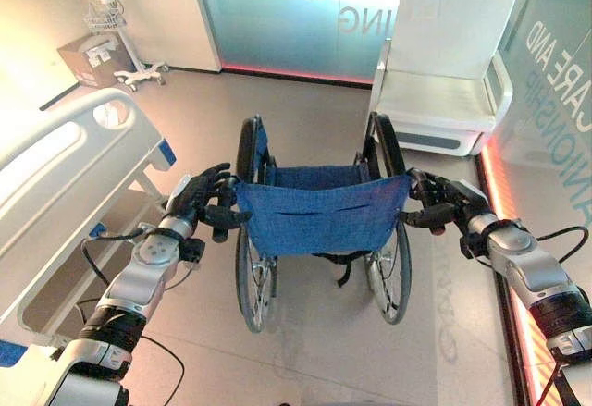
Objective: Push the wheelchair next to the bed
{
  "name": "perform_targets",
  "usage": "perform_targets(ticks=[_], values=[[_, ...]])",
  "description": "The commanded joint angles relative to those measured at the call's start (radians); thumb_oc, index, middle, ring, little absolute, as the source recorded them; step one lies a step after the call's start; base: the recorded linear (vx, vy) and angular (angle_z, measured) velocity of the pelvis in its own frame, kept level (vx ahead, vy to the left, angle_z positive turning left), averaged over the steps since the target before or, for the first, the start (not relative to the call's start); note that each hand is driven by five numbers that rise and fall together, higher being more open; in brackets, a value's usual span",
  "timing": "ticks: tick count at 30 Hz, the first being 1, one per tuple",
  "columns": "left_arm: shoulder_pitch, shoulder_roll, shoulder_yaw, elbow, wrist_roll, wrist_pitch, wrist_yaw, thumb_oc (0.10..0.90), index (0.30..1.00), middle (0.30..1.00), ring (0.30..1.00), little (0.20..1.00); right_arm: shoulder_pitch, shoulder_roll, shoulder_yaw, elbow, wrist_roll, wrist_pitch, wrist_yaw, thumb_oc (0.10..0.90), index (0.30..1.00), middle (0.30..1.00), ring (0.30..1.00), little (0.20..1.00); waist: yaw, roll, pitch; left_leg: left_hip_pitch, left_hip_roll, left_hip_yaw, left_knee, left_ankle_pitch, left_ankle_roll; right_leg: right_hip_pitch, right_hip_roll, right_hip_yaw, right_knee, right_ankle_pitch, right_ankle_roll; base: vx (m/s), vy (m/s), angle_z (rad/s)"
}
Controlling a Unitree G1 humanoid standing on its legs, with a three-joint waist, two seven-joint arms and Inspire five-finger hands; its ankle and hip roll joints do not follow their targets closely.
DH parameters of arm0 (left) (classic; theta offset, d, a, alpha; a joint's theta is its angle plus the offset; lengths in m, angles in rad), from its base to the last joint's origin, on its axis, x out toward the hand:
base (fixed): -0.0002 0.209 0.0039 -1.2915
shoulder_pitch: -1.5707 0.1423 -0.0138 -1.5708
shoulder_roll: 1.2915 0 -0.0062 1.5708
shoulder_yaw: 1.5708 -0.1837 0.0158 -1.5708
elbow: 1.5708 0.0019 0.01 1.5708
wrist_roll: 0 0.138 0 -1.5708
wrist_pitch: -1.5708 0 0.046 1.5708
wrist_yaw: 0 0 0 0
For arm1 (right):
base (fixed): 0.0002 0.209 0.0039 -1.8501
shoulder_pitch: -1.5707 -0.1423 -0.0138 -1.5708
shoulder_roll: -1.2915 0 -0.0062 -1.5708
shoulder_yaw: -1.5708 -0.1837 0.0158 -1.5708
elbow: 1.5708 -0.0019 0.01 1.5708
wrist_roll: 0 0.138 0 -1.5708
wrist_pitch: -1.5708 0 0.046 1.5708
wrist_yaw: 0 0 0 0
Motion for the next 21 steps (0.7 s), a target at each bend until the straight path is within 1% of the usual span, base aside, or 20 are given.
perform_targets(ticks=[1, 2, 5, 6, 7, 10, 11, 12, 13, 14, 15, 16, 17, 18, 19, 20, 21], values=[[-0.079, 0.139, -0.016, 0.130, 0.117, 0.064, 0.027, 0.800, 0.900, 0.900, 0.900, 0.900, -0.087, -0.091, 0.073, 0.048, -0.073, 0.013, 0.048, 0.800, 0.900, 0.900, 0.900, 0.900, 0.013, -0.038, -0.065, -0.030, -0.034, 0.034, 0.005, -0.012, -0.019, -0.017, -0.037, 0.010, 0.031, -0.007, 0.033, 0.00, 0.000, 0.00], [-0.090, 0.147, -0.029, 0.143, 0.131, 0.092, 0.030, 0.800, 0.900, 0.900, 0.900, 0.900, -0.105, -0.099, 0.089, 0.062, -0.092, 0.030, 0.053, 0.800, 0.900, 0.900, 0.900, 0.900, 0.014, -0.038, -0.065, -0.031, -0.034, 0.034, 0.006, -0.010, -0.020, -0.017, -0.037, 0.010, 0.032, -0.007, 0.034, 0.00, 0.000, 0.00], [-0.101, 0.162, -0.043, 0.159, 0.209, 0.142, 0.038, 0.800, 0.900, 0.900, 0.900, 0.900, -0.124, -0.113, 0.104, 0.075, -0.152, 0.057, 0.061, 0.800, 0.900, 0.900, 0.900, 0.900, 0.016, -0.039, -0.062, -0.033, -0.036, 0.031, 0.006, -0.010, -0.019, -0.017, -0.036, 0.011, 0.031, -0.007, 0.034, 0.00, 0.000, 0.00], [-0.101, 0.162, -0.043, 0.158, 0.209, 0.143, 0.038, 0.800, 0.900, 0.900, 0.900, 0.900, -0.124, -0.113, 0.104, 0.075, -0.152, 0.057, 0.061, 0.800, 0.900, 0.900, 0.900, 0.900, 0.015, -0.039, -0.062, -0.033, -0.036, 0.031, 0.006, -0.010, -0.019, -0.017, -0.036, 0.011, 0.031, -0.007, 0.034, 0.00, 0.000, 0.00], [-0.101, 0.170, -0.044, 0.155, 0.248, 0.178, 0.047, 0.800, 0.900, 0.900, 0.900, 0.900, -0.129, -0.119, 0.107, 0.071, -0.192, 0.080, 0.064, 0.800, 0.900, 0.900, 0.900, 0.900, 0.017, -0.040, -0.061, -0.034, -0.036, 0.030, 0.006, -0.010, -0.019, -0.017, -0.035, 0.011, 0.030, -0.007, 0.035, 0.00, 0.000, 0.00], [-0.095, 0.180, -0.044, 0.157, 0.324, 0.231, 0.063, 0.800, 0.900, 0.900, 0.900, 0.900, -0.122, -0.128, 0.103, 0.054, -0.239, 0.102, 0.071, 0.800, 0.900, 0.900, 0.900, 0.900, 0.017, -0.040, -0.058, -0.034, -0.038, 0.028, 0.005, -0.010, -0.017, -0.016, -0.034, 0.015, 0.030, -0.008, 0.035, 0.00, 0.000, 0.00], [-0.094, 0.187, -0.044, 0.153, 0.359, 0.272, 0.076, 0.800, 0.900, 0.900, 0.900, 0.900, -0.116, -0.128, 0.097, 0.037, -0.254, 0.117, 0.070, 0.800, 0.900, 0.900, 0.900, 0.900, 0.016, -0.041, -0.056, -0.036, -0.039, 0.026, 0.005, -0.010, -0.016, -0.017, -0.033, 0.017, 0.029, -0.008, 0.035, 0.00, 0.000, 0.00], [-0.093, 0.188, -0.043, 0.152, 0.375, 0.284, 0.078, 0.800, 0.900, 0.900, 0.900, 0.900, -0.112, -0.128, 0.095, 0.031, -0.257, 0.122, 0.069, 0.800, 0.900, 0.900, 0.900, 0.900, 0.016, -0.041, -0.055, -0.036, -0.040, 0.025, 0.005, -0.011, -0.016, -0.016, -0.033, 0.017, 0.028, -0.008, 0.035, 0.00, 0.000, 0.00], [-0.085, 0.191, -0.039, 0.146, 0.429, 0.336, 0.089, 0.800, 0.900, 0.900, 0.900, 0.900, -0.100, -0.123, 0.083, 0.011, -0.277, 0.135, 0.063, 0.800, 0.900, 0.900, 0.900, 0.900, 0.016, -0.041, -0.053, -0.036, -0.041, 0.023, 0.003, -0.011, -0.015, -0.017, -0.032, 0.017, 0.028, -0.008, 0.036, 0.00, 0.000, 0.00], [-0.082, 0.192, -0.038, 0.144, 0.442, 0.348, 0.089, 0.800, 0.900, 0.900, 0.900, 0.900, -0.095, -0.121, 0.080, 0.005, -0.280, 0.137, 0.061, 0.800, 0.900, 0.900, 0.900, 0.900, 0.016, -0.041, -0.052, -0.036, -0.041, 0.022, 0.003, -0.012, -0.015, -0.016, -0.032, 0.017, 0.027, -0.008, 0.036, 0.00, 0.000, 0.00], [-0.071, 0.192, -0.033, 0.139, 0.485, 0.389, 0.085, 0.800, 0.900, 0.900, 0.900, 0.900, -0.080, -0.115, 0.068, -0.015, -0.287, 0.155, 0.048, 0.800, 0.900, 0.900, 0.900, 0.900, 0.016, -0.041, -0.051, -0.037, -0.041, 0.021, 0.003, -0.011, -0.015, -0.017, -0.031, 0.019, 0.026, -0.007, 0.036, 0.00, 0.000, 0.00], [-0.052, 0.190, -0.027, 0.127, 0.551, 0.449, 0.075, 0.800, 0.900, 0.900, 0.900, 0.900, -0.056, -0.099, 0.050, -0.046, -0.309, 0.177, 0.034, 0.800, 0.900, 0.900, 0.900, 0.900, 0.015, -0.041, -0.048, -0.039, -0.041, 0.018, 0.003, -0.012, -0.014, -0.018, -0.030, 0.021, 0.025, -0.008, 0.037, 0.00, 0.000, 0.00], [-0.042, 0.189, -0.024, 0.118, 0.572, 0.480, 0.074, 0.800, 0.900, 0.900, 0.900, 0.900, -0.039, -0.094, 0.038, -0.067, -0.317, 0.184, 0.032, 0.800, 0.900, 0.900, 0.900, 0.900, 0.014, -0.041, -0.047, -0.039, -0.041, 0.016, 0.003, -0.012, -0.014, -0.018, -0.030, 0.023, 0.025, -0.007, 0.037, 0.00, 0.000, 0.00], [-0.033, 0.185, -0.017, 0.109, 0.591, 0.506, 0.070, 0.800, 0.900, 0.900, 0.900, 0.900, -0.021, -0.089, 0.026, -0.091, -0.319, 0.191, 0.027, 0.800, 0.900, 0.900, 0.900, 0.900, 0.013, -0.041, -0.045, -0.039, -0.041, 0.014, 0.003, -0.013, -0.013, -0.018, -0.029, 0.024, 0.025, -0.008, 0.037, 0.00, 0.000, 0.00], [-0.029, 0.183, -0.015, 0.107, 0.594, 0.513, 0.067, 0.800, 0.900, 0.900, 0.900, 0.900, -0.014, -0.088, 0.021, -0.099, -0.320, 0.194, 0.026, 0.800, 0.900, 0.900, 0.900, 0.900, 0.012, -0.041, -0.044, -0.039, -0.042, 0.014, 0.003, -0.013, -0.013, -0.018, -0.029, 0.025, 0.025, -0.008, 0.037, 0.00, 0.000, 0.00], [-0.015, 0.166, -0.009, 0.101, 0.617, 0.552, 0.049, 0.800, 0.900, 0.900, 0.900, 0.900, 0.020, -0.078, -0.006, -0.131, -0.343, 0.208, 0.023, 0.800, 0.900, 0.900, 0.900, 0.900, 0.007, -0.040, -0.042, -0.038, -0.041, 0.016, 0.003, -0.014, -0.013, -0.018, -0.028, 0.027, 0.024, -0.009, 0.038, 0.00, 0.000, 0.00], [-0.013, 0.164, -0.010, 0.100, 0.620, 0.560, 0.044, 0.800, 0.900, 0.900, 0.900, 0.900, 0.025, -0.077, -0.010, -0.136, -0.340, 0.218, 0.018, 0.800, 0.900, 0.900, 0.900, 0.900, 0.006, -0.040, -0.043, -0.039, -0.041, 0.016, 0.003, -0.015, -0.013, -0.019, -0.027, 0.028, 0.024, -0.009, 0.038, 0.00, 0.000, 0.00]])
